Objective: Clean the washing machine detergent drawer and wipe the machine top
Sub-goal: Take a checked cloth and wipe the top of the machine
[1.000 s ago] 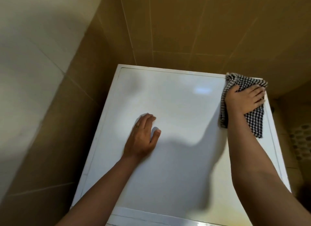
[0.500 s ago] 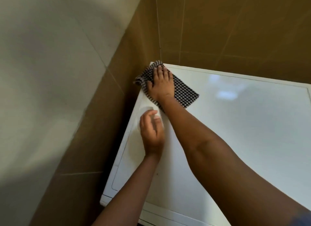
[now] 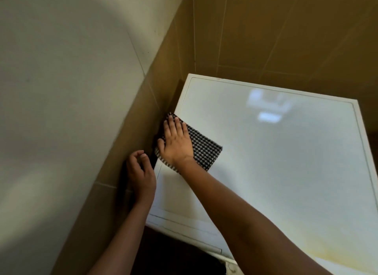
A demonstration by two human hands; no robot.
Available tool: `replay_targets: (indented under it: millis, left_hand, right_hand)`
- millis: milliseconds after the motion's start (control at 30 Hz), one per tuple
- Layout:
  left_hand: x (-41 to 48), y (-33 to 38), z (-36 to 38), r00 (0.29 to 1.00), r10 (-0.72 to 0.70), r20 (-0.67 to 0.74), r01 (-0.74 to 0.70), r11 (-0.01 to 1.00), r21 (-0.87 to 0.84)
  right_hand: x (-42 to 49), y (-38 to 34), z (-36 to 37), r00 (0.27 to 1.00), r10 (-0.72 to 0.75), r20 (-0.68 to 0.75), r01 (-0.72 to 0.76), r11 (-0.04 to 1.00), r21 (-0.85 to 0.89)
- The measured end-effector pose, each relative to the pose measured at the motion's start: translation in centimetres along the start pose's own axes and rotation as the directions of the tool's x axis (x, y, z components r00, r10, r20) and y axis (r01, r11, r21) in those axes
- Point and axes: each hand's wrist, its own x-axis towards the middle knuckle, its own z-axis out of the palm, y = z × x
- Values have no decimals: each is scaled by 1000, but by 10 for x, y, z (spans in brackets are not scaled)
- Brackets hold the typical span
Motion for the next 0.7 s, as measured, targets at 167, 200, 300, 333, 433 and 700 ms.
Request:
replay_targets:
  millis: [167, 200, 300, 333, 433, 700]
  left_hand:
    - [-16, -6, -28, 998, -56, 25, 55, 998, 8]
    - [-19, -8, -33, 997, -76, 34, 75, 997, 10]
    - [-26, -14, -48, 992, -115, 54, 115, 993, 10]
    - [-29, -16, -53, 992, -110, 68, 110, 994, 14]
    - [-35, -18, -60, 992, -56, 112, 54, 998, 27]
    - [-73, -4, -41, 860, 297, 415, -344, 938, 40]
  right_hand:
    - [-55, -34, 13, 1000, -9, 22, 9, 1000, 15]
    - [-66, -41, 16, 1000, -16, 27, 15, 1000, 16]
    - [-97, -58, 24, 999, -33, 34, 33, 999, 0]
    - [-107, -62, 26, 999, -34, 36, 34, 999, -1]
    - [-129, -66, 27, 998, -50, 40, 50, 999, 9]
    - [-186, -34, 29, 1000, 19, 15, -20, 999, 39]
